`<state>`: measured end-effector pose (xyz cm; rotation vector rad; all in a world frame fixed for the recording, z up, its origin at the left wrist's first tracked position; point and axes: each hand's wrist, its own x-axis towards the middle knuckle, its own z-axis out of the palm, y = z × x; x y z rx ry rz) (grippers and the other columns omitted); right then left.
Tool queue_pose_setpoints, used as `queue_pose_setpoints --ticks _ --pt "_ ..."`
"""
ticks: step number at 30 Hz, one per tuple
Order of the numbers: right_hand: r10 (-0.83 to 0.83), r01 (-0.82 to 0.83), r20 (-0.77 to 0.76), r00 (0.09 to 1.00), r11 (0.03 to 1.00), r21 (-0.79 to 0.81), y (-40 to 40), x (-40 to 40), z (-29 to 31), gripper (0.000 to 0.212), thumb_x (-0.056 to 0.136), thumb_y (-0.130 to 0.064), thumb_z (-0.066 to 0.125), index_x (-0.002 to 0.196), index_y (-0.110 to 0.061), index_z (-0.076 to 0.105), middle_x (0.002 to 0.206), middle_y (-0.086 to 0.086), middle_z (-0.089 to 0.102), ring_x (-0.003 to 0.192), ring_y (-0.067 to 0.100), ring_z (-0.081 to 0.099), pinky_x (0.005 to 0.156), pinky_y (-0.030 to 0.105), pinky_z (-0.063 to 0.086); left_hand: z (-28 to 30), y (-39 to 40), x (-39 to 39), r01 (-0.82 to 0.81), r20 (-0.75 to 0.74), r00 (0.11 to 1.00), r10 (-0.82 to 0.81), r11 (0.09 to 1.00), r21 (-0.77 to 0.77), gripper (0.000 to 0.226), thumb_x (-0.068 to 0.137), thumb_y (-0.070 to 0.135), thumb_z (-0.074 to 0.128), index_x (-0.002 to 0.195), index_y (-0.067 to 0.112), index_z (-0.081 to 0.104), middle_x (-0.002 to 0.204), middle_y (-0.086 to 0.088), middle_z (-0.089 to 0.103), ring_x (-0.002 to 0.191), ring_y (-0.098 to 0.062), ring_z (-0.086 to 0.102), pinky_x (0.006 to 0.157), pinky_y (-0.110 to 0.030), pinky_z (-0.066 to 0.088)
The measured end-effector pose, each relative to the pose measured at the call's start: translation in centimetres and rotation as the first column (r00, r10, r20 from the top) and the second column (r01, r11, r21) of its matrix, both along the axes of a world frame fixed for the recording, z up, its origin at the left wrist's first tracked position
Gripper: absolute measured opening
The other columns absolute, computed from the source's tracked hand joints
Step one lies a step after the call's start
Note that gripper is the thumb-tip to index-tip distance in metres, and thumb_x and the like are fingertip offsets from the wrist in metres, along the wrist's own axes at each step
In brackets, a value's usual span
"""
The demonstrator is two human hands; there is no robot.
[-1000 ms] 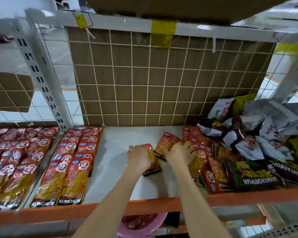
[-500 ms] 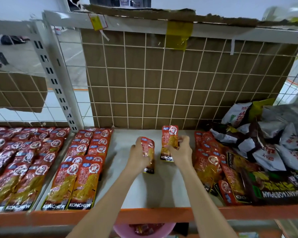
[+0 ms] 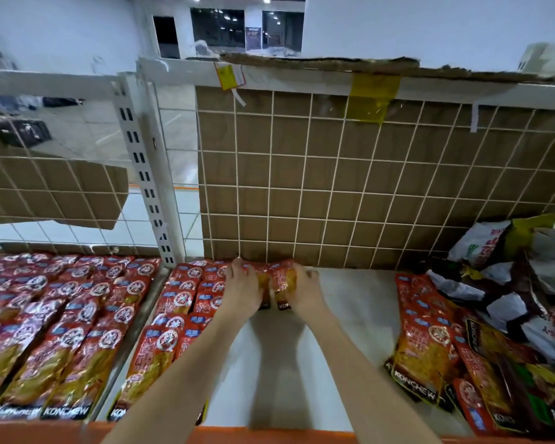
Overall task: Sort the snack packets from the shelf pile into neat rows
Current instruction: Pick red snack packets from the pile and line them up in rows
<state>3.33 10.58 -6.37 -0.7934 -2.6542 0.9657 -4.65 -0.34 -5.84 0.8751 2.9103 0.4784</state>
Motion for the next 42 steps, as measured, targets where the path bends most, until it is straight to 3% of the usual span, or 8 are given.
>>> queue_pose_setpoints --ticks 3,7,14,18,22,30,36,42 --pt "0.07 -0.149 0.224 0.972 0.922 0.356 0.0 0.8 -1.2 0.043 0.097 -0.03 0.041 0.14 -0.028 0.035 0.145 0.008 0.028 0.125 0.032 0.032 0.101 0.038 0.03 -0.7 -1.0 -0.5 0.153 -0.029 0.987 -0.158 0.981 -0.122 0.046 0.099 0.031 0.038 0.143 0.017 0.034 0.152 -0.011 0.023 0.139 -0.034 0.021 0.115 -0.04 0.015" --pt "0.08 -0.157 0.181 0.98 0.871 0.465 0.1 1.0 -2.3 0.042 0.1 -0.039 0.034 0.141 -0.03 0.033 0.151 -0.003 0.024 0.13 0.025 0.031 0.101 0.039 0.028 -1.2 -1.6 -0.8 0.218 -0.051 0.972 -0.23 0.961 -0.172 0.05 0.101 0.037 0.03 0.147 0.017 0.026 0.153 -0.006 0.024 0.141 -0.025 0.022 0.117 -0.037 0.007" --pt "-0.075 -0.025 0.163 0.984 0.843 0.538 -1.4 -0.6 -2.5 0.041 0.065 -0.046 0.079 0.099 -0.027 0.067 0.105 -0.001 0.063 0.079 0.026 0.061 0.063 0.036 0.046 -1.2 -1.5 -1.1 0.224 -0.079 0.967 -0.243 0.954 -0.199 0.05 0.102 0.034 0.031 0.148 0.018 0.021 0.154 -0.007 0.023 0.142 -0.024 0.021 0.116 -0.034 0.007" --pt "-0.019 -0.05 0.138 0.99 0.875 0.481 -1.3 -0.8 -3.1 0.042 0.096 -0.046 0.038 0.135 -0.03 0.042 0.142 -0.001 0.038 0.119 0.03 0.041 0.091 0.042 0.032 -1.6 -1.5 -1.8 0.23 -0.073 0.966 -0.248 0.953 -0.196 0.052 0.102 0.035 0.03 0.149 0.017 0.019 0.154 -0.007 0.022 0.143 -0.023 0.02 0.117 -0.034 0.006" --pt "-0.066 -0.025 0.175 0.982 0.881 0.472 -1.6 -0.6 -2.6 0.038 0.09 -0.048 0.045 0.123 -0.032 0.055 0.129 -0.001 0.054 0.105 0.029 0.054 0.079 0.042 0.041 -1.9 -1.3 -2.2 0.242 -0.049 0.966 -0.254 0.952 -0.186 0.051 0.102 0.033 0.031 0.149 0.016 0.02 0.154 -0.008 0.023 0.143 -0.024 0.019 0.117 -0.035 0.007" --pt "0.007 -0.095 0.237 0.972 0.927 0.362 -1.3 -0.2 -1.0 0.045 0.1 -0.045 0.03 0.142 -0.029 0.031 0.15 0.002 0.028 0.128 0.032 0.031 0.101 0.045 0.027 0.0 -0.7 -2.4 0.249 0.046 0.968 -0.245 0.943 -0.219 0.046 0.097 0.029 0.043 0.14 0.015 0.035 0.143 -0.012 0.038 0.132 -0.031 0.036 0.111 -0.04 0.026" --pt "-0.139 0.124 0.029 0.99 0.95 0.287 0.1 6.2 2.7 0.041 0.099 -0.036 0.04 0.137 -0.024 0.043 0.139 0.0 0.047 0.127 0.024 0.038 0.102 0.037 0.029 3.3 2.5 2.2 0.299 -0.112 0.941 -0.318 0.941 -0.157 0.034 0.09 0.031 0.05 0.118 0.013 0.055 0.12 -0.009 0.058 0.113 -0.028 0.054 0.09 -0.037 0.044" --pt "-0.475 0.483 -0.087 0.876 0.857 0.179 3.5 19.0 3.7 0.022 0.096 -0.018 0.047 0.113 -0.01 0.059 0.111 0.007 0.06 0.105 0.027 0.054 0.085 0.034 0.042 3.7 8.4 11.5 0.551 0.057 0.827 -0.56 0.826 0.121 0.039 0.093 0.037 0.05 0.124 0.014 0.054 0.124 -0.005 0.057 0.116 -0.024 0.051 0.093 -0.035 0.043"
